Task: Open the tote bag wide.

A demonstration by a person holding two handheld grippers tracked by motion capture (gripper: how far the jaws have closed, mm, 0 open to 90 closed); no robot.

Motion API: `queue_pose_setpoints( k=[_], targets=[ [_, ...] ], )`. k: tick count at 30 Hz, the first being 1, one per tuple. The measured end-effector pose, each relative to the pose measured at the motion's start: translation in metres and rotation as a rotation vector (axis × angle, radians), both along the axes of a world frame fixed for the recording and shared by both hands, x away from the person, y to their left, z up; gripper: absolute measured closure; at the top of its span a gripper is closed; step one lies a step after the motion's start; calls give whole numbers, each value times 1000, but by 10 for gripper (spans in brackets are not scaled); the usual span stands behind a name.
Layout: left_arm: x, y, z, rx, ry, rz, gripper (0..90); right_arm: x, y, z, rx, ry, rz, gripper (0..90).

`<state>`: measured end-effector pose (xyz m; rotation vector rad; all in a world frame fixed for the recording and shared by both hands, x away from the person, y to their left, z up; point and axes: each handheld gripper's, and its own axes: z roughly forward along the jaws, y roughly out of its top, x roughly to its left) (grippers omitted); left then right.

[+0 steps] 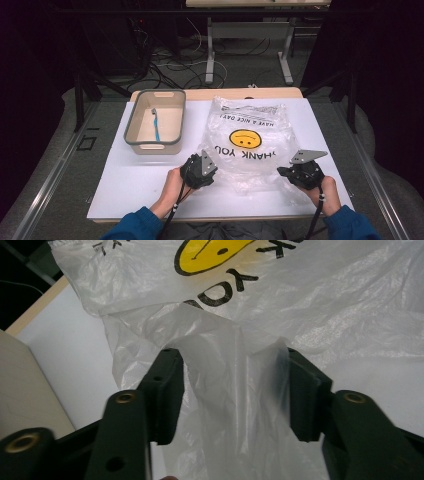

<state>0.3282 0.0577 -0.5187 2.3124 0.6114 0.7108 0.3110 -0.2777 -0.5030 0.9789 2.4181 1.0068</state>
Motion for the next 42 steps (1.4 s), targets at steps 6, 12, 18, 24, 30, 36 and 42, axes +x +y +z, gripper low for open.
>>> queue_pose_setpoints(
  k=[6,12,18,24,30,36,42],
  targets=[
    [3,-3,-5,25,14,-30,740,1,-1,-1,4,5,-6,900],
    [7,2,-9,1,46,-40,889,3,-4,-5,-3,32,-5,899],
    [7,4,-7,-15,51,-34,895,4,-1,-8,-20,58,1,808],
    [8,5,-7,-29,56,-33,894,3,4,-6,-31,59,17,512],
    [8,5,-7,-28,53,-29,894,4,14,-7,-56,57,50,278],
    [8,5,-7,-31,58,-26,894,8,24,-5,-74,60,52,222],
    [10,5,-10,-61,58,-9,893,20,33,-8,-101,97,72,252]
  ],
)
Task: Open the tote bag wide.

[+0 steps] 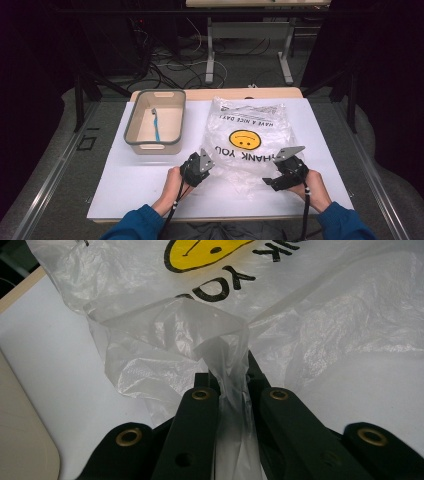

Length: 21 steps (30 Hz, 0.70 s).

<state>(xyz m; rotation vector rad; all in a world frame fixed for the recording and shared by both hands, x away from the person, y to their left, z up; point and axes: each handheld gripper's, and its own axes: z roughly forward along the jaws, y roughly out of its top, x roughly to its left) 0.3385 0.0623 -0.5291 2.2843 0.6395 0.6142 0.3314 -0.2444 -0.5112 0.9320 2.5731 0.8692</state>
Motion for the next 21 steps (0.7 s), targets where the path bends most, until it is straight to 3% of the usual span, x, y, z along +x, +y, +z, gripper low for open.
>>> queue_pose_setpoints(
  k=[5,9,10,13,15,17,18,19,21],
  targets=[
    [2,2,0,-9,8,9,893,12,12,-2,-24,25,26,298],
    [6,4,3,-17,7,18,893,19,23,-3,-10,46,66,205],
    [7,5,4,-20,20,15,893,21,27,-3,-24,85,76,173],
    [8,6,3,-42,8,36,892,25,37,-9,-58,97,107,177],
    [10,8,6,-32,18,34,892,27,40,-10,-83,80,109,336],
    [11,11,7,-32,18,29,892,29,40,-9,-83,75,91,447],
    [11,11,7,-33,17,33,891,28,39,-9,-72,49,78,509],
    [12,12,7,-36,11,44,889,28,38,-7,-75,58,78,565],
    [13,13,8,-27,19,40,885,29,35,-6,-77,26,78,666]
  ],
)
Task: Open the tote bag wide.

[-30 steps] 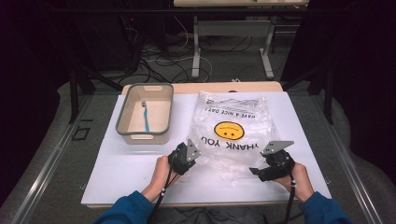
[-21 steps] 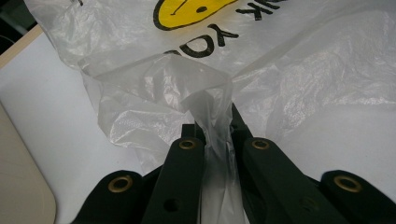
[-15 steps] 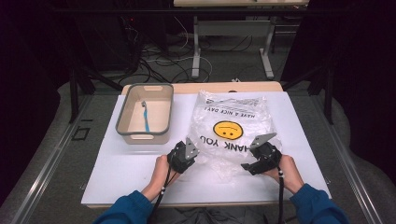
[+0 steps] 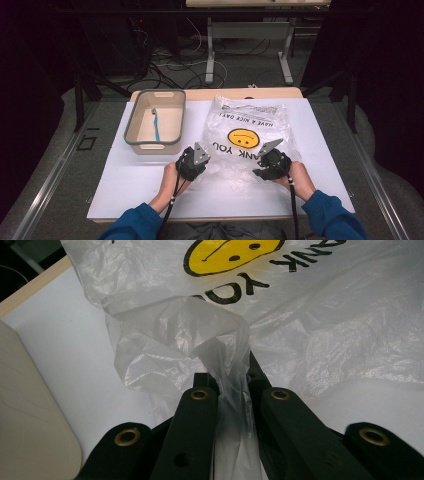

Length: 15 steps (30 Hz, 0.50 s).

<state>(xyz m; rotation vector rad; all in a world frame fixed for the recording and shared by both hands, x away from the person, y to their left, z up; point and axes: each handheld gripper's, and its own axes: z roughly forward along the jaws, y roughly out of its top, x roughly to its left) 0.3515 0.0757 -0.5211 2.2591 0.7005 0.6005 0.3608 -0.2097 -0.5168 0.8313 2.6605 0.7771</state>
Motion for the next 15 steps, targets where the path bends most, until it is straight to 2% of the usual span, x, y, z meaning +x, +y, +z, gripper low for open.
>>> queue_pose_setpoints(
  k=[3,4,6,8,9,10,11,14,15],
  targets=[
    [0,-1,-2,-15,-11,15,875,0,-4,3,33,-20,-41,818],
    [0,-1,-2,-10,-11,12,875,0,-4,3,33,-20,-41,818],
    [1,-1,-1,-4,-9,4,853,1,-8,8,54,-29,-54,899],
    [0,-1,0,4,3,-3,836,1,-11,12,51,-42,-62,900],
    [0,-2,-1,-10,-15,3,836,1,-11,12,51,-42,-62,900],
    [0,-2,-1,-10,-14,2,793,1,-12,15,77,-56,-64,900],
    [0,-1,1,1,-2,-4,793,1,-12,15,77,-56,-64,900],
    [-3,-2,6,13,-20,7,621,4,-13,25,99,-79,-71,900],
    [-3,-2,6,13,-20,7,590,4,-13,25,99,-79,-71,900]
  ],
)
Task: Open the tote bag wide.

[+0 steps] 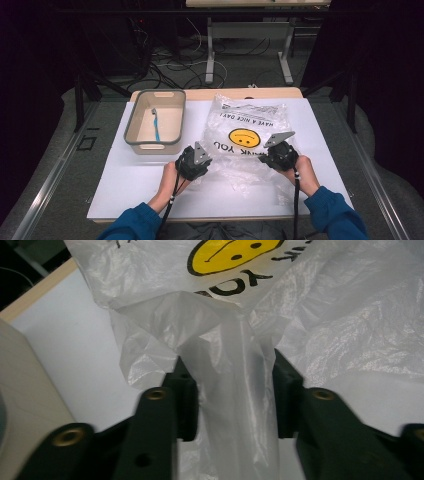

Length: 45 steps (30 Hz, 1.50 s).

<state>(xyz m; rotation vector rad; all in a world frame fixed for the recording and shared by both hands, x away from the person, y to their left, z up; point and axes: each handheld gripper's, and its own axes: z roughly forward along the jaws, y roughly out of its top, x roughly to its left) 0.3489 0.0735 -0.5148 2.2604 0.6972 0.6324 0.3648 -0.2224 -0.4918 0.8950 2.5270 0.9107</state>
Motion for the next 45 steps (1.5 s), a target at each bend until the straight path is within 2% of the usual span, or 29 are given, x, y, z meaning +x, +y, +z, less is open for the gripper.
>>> queue_pose_setpoints(
  k=[1,2,3,4,8,10,16,17,18,19,20,21,23,28,29,30,31,33,35,38,40,41,45],
  targets=[
    [-1,0,2,5,-6,0,590,1,1,3,5,-8,-1,900],
    [-1,1,4,18,-6,-2,500,3,2,8,18,-24,-4,900],
    [-1,1,6,33,-20,2,500,3,2,8,18,-24,-4,900],
    [-2,1,8,34,-19,8,417,4,2,13,17,-42,0,900],
    [-2,3,10,38,-41,29,331,4,-1,22,41,-73,-11,900],
    [-1,4,11,41,-49,35,321,4,-3,26,50,-85,-17,900],
    [0,2,8,58,-24,26,347,4,-11,37,77,-115,-41,900],
    [1,2,6,54,-34,30,347,4,-11,37,77,-115,-41,900],
    [1,2,6,62,-37,27,392,5,-13,39,82,-130,-38,900],
    [1,2,5,58,-21,20,414,5,-13,40,84,-130,-43,900],
    [2,1,4,65,-33,25,414,5,-13,40,84,-130,-43,900],
    [3,1,2,59,-27,22,432,5,-13,41,85,-131,-44,900],
    [4,1,1,65,-19,14,513,6,-11,43,90,-145,-41,900],
    [7,2,-1,36,-50,17,712,7,-9,49,88,-161,-41,900],
    [8,3,1,34,-47,12,750,7,-9,50,85,-168,-45,900],
    [9,3,2,27,-51,14,750,7,-9,50,85,-168,-45,900],
    [10,4,3,17,-55,14,821,8,-10,52,81,-176,-44,900],
    [10,5,6,7,-83,21,882,8,-10,52,83,-182,-51,900],
    [11,5,9,-17,-110,31,893,8,-10,53,79,-188,-50,900],
    [12,6,15,-50,-128,42,896,8,-11,54,74,-190,-52,900],
    [13,6,19,-61,-141,42,896,8,-12,57,80,-202,-65,900],
    [13,6,22,-67,-134,39,896,8,-13,58,77,-208,-65,900],
    [11,6,30,-84,-159,40,896,9,-16,58,81,-207,-81,887]
  ],
)
